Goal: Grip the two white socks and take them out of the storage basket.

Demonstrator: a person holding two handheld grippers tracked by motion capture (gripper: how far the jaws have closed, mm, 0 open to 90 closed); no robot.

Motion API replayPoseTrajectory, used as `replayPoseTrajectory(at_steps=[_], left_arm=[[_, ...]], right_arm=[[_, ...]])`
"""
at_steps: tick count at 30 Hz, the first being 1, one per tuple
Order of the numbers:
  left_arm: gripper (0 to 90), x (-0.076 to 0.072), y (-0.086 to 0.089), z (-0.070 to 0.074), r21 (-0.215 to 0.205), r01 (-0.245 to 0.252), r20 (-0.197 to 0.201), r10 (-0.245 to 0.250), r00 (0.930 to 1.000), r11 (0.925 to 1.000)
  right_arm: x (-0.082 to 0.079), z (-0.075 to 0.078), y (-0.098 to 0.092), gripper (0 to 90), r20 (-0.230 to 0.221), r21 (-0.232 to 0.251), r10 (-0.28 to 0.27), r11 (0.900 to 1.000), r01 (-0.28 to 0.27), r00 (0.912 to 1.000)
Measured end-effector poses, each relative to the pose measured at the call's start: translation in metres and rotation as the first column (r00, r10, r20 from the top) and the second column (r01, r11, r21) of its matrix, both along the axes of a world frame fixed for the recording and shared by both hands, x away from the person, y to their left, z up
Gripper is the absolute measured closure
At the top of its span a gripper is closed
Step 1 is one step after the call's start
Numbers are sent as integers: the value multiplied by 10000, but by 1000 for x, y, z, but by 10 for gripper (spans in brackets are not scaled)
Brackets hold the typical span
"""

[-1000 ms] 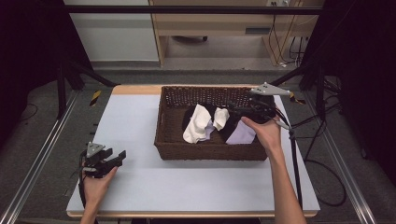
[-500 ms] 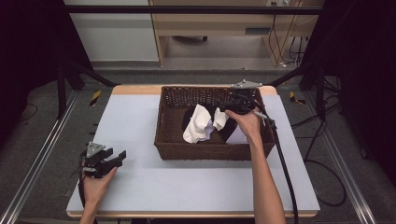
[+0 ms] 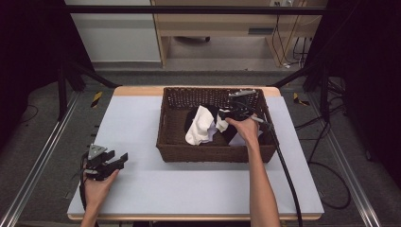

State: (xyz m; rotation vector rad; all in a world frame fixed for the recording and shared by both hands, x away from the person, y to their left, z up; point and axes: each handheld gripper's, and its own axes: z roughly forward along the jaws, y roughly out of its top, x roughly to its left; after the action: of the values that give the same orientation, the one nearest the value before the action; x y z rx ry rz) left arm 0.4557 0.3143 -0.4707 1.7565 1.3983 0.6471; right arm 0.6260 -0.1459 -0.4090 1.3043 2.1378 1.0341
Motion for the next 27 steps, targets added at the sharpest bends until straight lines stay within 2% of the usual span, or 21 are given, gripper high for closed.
replayPoseTrajectory(at_steps=[4, 6, 10, 12, 15, 16, 18, 20, 21, 24, 27], left_arm=[[406, 0, -1, 0, -27, 12, -21, -12, 10000, 10000], [408, 0, -1, -1, -27, 44, -49, -44, 10000, 10000], [415, 1, -1, -2, 21, 64, -114, -64, 9999, 10000], [417, 1, -2, -1, 27, 57, -99, -57, 9999, 10000], [418, 1, -1, -2, 59, 53, -119, -53, 9999, 10000], [418, 1, -1, -2, 59, 53, -119, -53, 9999, 10000], [418, 1, 0, -2, 45, -1, -141, 1, 9999, 10000], [420, 2, 1, -2, 41, -38, -163, 38, 9999, 10000], [421, 2, 1, -3, 37, -70, -183, 71, 9998, 10000], [422, 2, 1, -3, 46, -83, -187, 84, 9998, 10000], [422, 2, 1, -3, 33, -84, -195, 85, 9998, 10000]], right_arm=[[2, -2, -1, 331, -287, 57, -111, 9999, 112, 9995], [3, -7, 0, 361, -654, 58, -53, 10000, 57, 9978], [4, -10, 0, 422, -894, 54, 77, 10000, -73, 9960], [5, -12, 1, 517, -1160, -8, 157, 9999, -159, 9931], [5, -12, 0, 603, -1525, -59, 194, 9998, -205, 9881], [5, -12, 0, 603, -1525, -59, 194, 9998, -205, 9881], [5, -12, 1, 691, -1871, -11, 242, 9997, -249, 9820], [4, -11, 1, 788, -1887, -68, 381, 9992, -401, 9813], [3, -8, 0, 835, -1942, 138, 472, 9989, -454, 9798], [1, -5, 0, 850, -1876, 226, 564, 9983, -531, 9806], [-2, 0, -1, 851, -1598, 240, 592, 9981, -561, 9854]])
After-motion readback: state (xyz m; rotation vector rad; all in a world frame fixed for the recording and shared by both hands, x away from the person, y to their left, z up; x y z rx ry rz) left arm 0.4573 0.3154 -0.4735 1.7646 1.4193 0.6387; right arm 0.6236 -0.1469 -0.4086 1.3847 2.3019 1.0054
